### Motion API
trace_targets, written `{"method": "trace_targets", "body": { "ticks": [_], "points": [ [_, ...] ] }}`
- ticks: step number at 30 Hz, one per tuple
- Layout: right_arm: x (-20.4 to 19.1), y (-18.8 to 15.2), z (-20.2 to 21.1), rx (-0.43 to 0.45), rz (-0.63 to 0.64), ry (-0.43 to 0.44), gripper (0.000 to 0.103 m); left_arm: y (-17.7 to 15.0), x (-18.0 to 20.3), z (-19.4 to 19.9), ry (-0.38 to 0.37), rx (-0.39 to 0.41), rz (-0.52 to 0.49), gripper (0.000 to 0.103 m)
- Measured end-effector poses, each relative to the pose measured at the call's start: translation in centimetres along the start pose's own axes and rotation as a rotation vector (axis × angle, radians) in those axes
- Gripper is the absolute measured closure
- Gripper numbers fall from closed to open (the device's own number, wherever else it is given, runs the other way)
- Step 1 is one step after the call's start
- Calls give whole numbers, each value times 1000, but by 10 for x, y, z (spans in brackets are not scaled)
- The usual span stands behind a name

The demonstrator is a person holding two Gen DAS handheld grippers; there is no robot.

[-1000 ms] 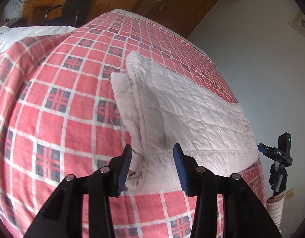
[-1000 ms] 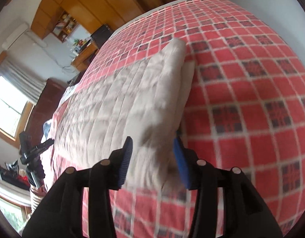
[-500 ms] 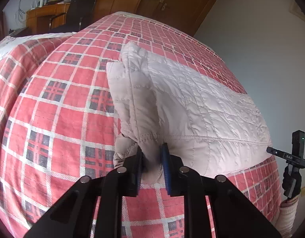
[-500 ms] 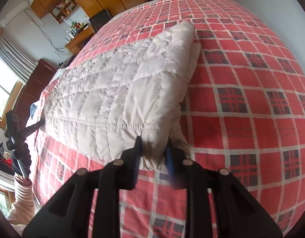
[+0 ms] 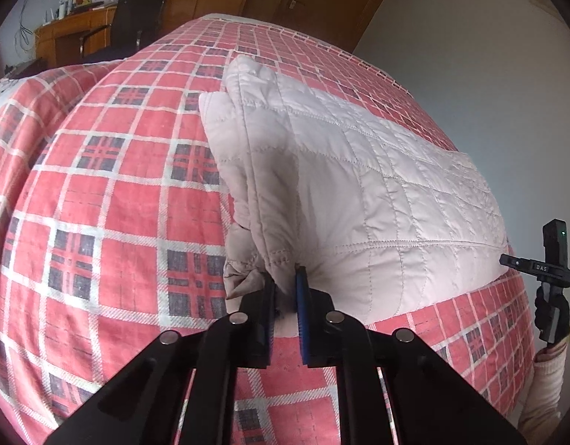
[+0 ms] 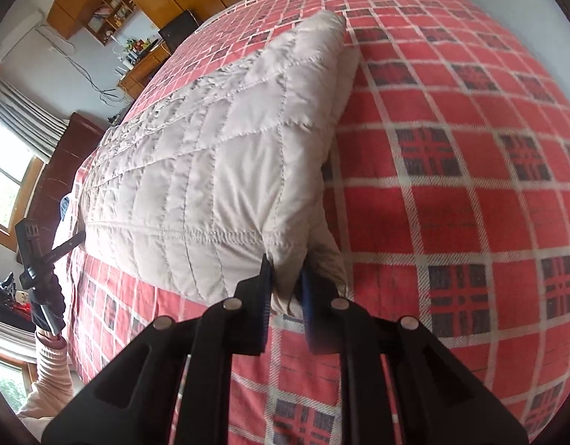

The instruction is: Fold large clothes

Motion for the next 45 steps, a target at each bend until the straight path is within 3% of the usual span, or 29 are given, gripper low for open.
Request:
{"method": "trace_targets", "body": {
  "ticks": [16, 19, 20, 22, 23, 26, 34, 39, 45],
  "points": [
    [3, 1, -7, -9, -25, 8, 87, -4, 0, -2, 5, -5, 6, 90],
    [5, 4, 4, 7, -21, 8, 75, 0, 4, 7, 16, -15, 7, 80],
    [6, 6, 9, 19, -22, 0, 62, 2, 5, 13, 21, -9, 7, 72],
    [9, 12, 22, 56, -26, 10, 51, 10, 9, 24, 27, 10, -1, 55],
    [11, 16, 26, 68, -35, 23, 49, 14, 10, 28, 26, 19, -6, 47],
    [15, 27, 31, 81, -65, 67, 39, 32, 5, 29, 20, 25, 7, 39],
    [20, 57, 17, 55, -145, 157, 29, 64, -34, 5, -69, 26, 162, 38],
    [29, 68, -5, 17, -208, 230, 27, 71, -50, -12, -208, 26, 242, 37],
    [31, 72, -37, -54, -247, 312, 23, 75, -61, -35, -292, 6, 284, 35]
  ]
}}
Point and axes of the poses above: each gripper's, at about its wrist camera, not at the fingertips, and z roughly against the way its jaws point, x to its right, y to its top, the point moved 5 cm from there along -z, roughly the way its jaws point, and after that the axes turned 15 degrees about -y, right-handed, at the moved point
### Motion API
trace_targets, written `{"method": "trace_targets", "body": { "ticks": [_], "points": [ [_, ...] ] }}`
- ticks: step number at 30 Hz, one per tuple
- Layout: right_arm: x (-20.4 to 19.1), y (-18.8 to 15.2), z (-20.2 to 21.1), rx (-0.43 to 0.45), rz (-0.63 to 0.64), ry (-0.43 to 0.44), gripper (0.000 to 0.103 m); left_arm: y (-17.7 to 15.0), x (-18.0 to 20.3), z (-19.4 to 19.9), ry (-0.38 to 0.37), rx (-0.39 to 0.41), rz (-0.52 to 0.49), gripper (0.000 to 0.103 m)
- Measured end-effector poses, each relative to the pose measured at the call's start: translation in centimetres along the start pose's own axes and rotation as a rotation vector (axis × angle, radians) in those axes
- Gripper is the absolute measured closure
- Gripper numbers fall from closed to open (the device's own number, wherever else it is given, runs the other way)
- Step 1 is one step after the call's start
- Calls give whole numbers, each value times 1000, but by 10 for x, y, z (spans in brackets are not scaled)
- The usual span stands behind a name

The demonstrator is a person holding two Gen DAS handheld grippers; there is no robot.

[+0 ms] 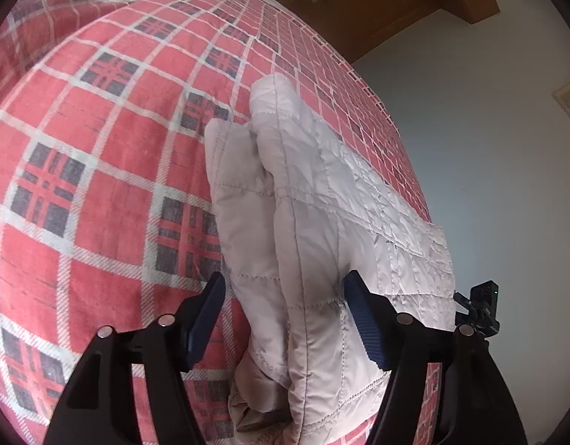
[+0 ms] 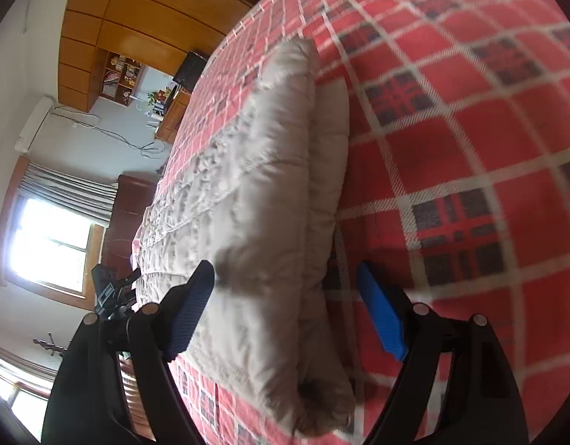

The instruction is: Fold large clothes

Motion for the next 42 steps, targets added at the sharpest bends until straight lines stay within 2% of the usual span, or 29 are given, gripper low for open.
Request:
{"method": "trace_targets", "body": {
  "ticks": [4, 6, 8, 10, 11, 12, 14, 17, 19, 25, 32, 37, 42],
  "points": [
    [-9, 2, -9, 7, 29, 23, 23, 2, -2, -17, -64, -28, 16, 30],
    [-17, 2, -13, 10, 51, 6, 25, 1, 1, -26, -67, -40, 3, 23],
    [-24, 2, -18, 1, 72, 15, 36, 1, 8, -33, -52, -48, -26, 21],
    [-30, 2, -24, 0, 85, 4, 38, 0, 14, -39, -25, -50, -41, 29],
    [-34, 1, -25, 8, 105, -10, 42, -2, 17, -43, -27, -54, -39, 43],
    [-36, 0, -24, 12, 114, -14, 45, -5, 20, -44, -23, -54, -33, 51],
    [-38, -3, -22, 8, 101, 11, 61, -7, 21, -46, -30, -49, -23, 63],
    [-43, -5, -13, 18, 87, 46, 76, -8, 23, -43, -67, -26, 8, 73],
    [-48, -7, -6, 30, 90, 49, 81, -10, 30, -40, -70, -11, -3, 77],
    [-68, -19, 41, 92, 130, 83, 85, -23, 71, -16, -112, -6, -60, 80],
    [-69, -65, 101, 149, 183, 107, 85, -69, 114, 31, -170, -14, -121, 80],
    [-63, -103, 111, 130, 194, 100, 85, -114, 123, 57, -188, -16, -137, 80],
    [-48, -138, 102, 86, 185, 83, 85, -154, 107, 66, -161, -49, -130, 79]
  ]
}}
Point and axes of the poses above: each gripper's, at about its wrist camera, not at the fingertips, and z roughly against the way its jaws point, x to its right, y to its top, the point moved 5 cm from there along -z, roughly the way its jaws point, and after that the axes turned 15 degrees about -y, right-handed, at the moved point
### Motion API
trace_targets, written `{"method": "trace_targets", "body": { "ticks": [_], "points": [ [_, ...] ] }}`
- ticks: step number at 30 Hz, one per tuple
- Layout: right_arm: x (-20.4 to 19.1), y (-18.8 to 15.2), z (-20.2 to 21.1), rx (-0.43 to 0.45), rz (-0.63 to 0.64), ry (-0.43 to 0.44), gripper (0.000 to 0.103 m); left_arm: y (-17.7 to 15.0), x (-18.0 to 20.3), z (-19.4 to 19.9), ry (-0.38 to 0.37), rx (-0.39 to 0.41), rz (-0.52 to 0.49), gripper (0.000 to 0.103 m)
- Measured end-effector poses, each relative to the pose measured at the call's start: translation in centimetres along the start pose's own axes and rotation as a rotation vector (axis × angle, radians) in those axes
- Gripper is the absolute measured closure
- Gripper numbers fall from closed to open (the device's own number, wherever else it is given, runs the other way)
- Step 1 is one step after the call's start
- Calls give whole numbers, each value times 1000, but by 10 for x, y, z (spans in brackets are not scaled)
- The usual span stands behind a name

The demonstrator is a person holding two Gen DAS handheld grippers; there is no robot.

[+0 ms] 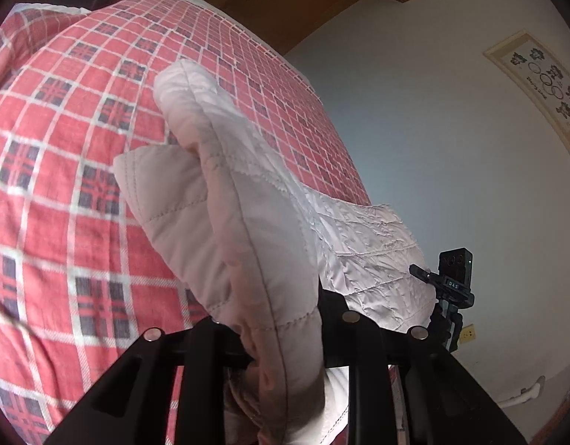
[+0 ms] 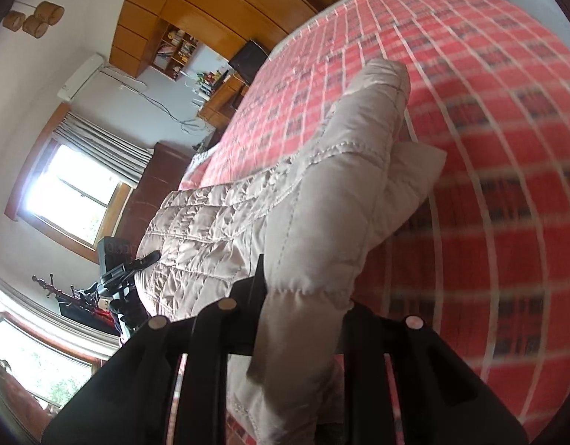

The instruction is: Fold large clothes

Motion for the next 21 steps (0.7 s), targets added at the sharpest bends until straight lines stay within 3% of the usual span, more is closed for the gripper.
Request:
{"method": "trace_targets", "body": {
  "ticks": [4, 8, 13, 16, 21],
  "points": [
    [11, -18, -10, -24, -21, -9, 84, -21, -27, -1, 33, -16, 44, 76],
    [29, -29, -24, -46, -71, 14, 82, -32, -53, -3, 19, 7, 85, 70],
    [46, -36, -42, -75, -108, 46, 77, -41, -61, -6, 60, 22, 46, 62],
    [49, -37, -45, -79, -123, 73, 75, -47, -60, -2, 60, 38, 75, 60],
    [43, -36, -30, -42, -87, -24, 60, -45, -50, 15, 120, 50, 90, 59]
  ]
}}
Point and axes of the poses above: each gripper's, at about its wrist camera, not at the fingertips, and z roughly against the way its jaws point, x to its right, y to its top, the point moved 5 cm from there along -z, roughly the way its jaws point, and after that the axes turned 15 degrees about -y, right-handed, at the moved point
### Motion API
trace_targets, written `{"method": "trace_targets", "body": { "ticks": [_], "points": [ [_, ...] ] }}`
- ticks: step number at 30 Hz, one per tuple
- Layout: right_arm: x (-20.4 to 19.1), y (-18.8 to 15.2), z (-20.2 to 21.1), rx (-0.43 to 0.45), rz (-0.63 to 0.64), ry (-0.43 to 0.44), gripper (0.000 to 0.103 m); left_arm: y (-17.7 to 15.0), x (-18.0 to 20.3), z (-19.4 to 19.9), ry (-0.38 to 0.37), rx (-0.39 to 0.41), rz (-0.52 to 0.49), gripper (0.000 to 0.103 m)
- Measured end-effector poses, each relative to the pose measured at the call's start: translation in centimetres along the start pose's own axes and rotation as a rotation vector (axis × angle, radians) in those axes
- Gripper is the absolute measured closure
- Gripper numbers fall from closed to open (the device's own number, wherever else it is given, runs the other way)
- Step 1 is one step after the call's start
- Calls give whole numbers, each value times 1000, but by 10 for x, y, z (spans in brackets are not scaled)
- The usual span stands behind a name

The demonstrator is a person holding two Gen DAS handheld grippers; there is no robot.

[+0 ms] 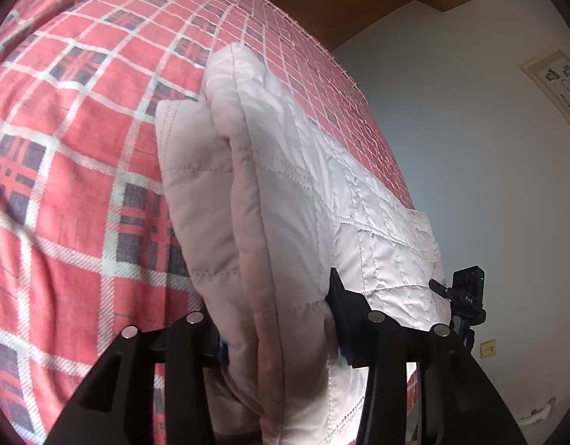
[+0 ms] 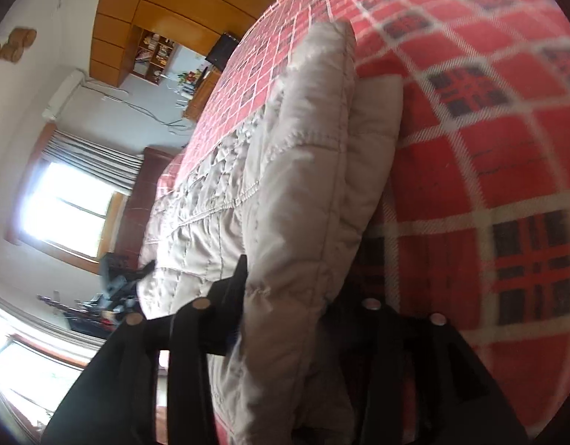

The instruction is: Fold large clothes

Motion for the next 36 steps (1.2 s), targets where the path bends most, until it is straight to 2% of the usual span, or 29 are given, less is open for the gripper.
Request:
{"method": "trace_targets", "body": {
  "ticks": [1, 5, 8, 9, 11, 15, 19, 24, 26, 28, 31, 32, 36],
  "points": [
    [-2, 0, 8, 18, -1, -39, 56, 0, 2, 5, 14, 8, 0, 59],
    [-9, -3, 44, 133, 3, -173, 54, 1, 13, 45, 105, 89, -31, 59],
    [-37, -8, 73, 238, 46, -222, 54, 4, 35, 67, 215, 157, -141, 59],
    [-47, -10, 75, 251, 69, -226, 52, 5, 46, 69, 221, 162, -181, 59],
    [-69, -13, 73, 253, 121, -237, 49, 7, 67, 65, 186, 148, -247, 59],
    [-119, 0, 43, 221, 221, -241, 49, 15, 102, 31, 146, 86, -381, 58],
    [-150, 30, 10, 183, 269, -205, 48, 30, 94, -8, 96, -25, -410, 58],
    [-161, 63, -30, 86, 274, -221, 48, 47, 68, -37, 157, -110, -358, 58],
    [-157, 68, -42, 34, 233, -234, 48, 54, 58, -42, 191, -108, -305, 58],
    [-148, 68, -47, -7, 199, -283, 48, 60, 52, -47, 228, -101, -263, 58],
    [-144, 64, -40, -56, 166, -339, 48, 59, 55, -53, 314, -121, -268, 58],
    [-142, 63, -34, -63, 153, -381, 48, 58, 57, -49, 332, -123, -262, 58],
    [-139, 50, -23, -89, 165, -417, 42, 54, 69, -40, 374, -122, -232, 56]
  ]
}}
Point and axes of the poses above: each gripper's, at about its wrist camera, not at the fingertips, and z roughly against the way its jaws point, x to its right, y to its top, the point moved 5 cm from there along -z, roughly the way its jaws point, and after that the axes turned 15 degrees about -y, right-handed, at the moved point
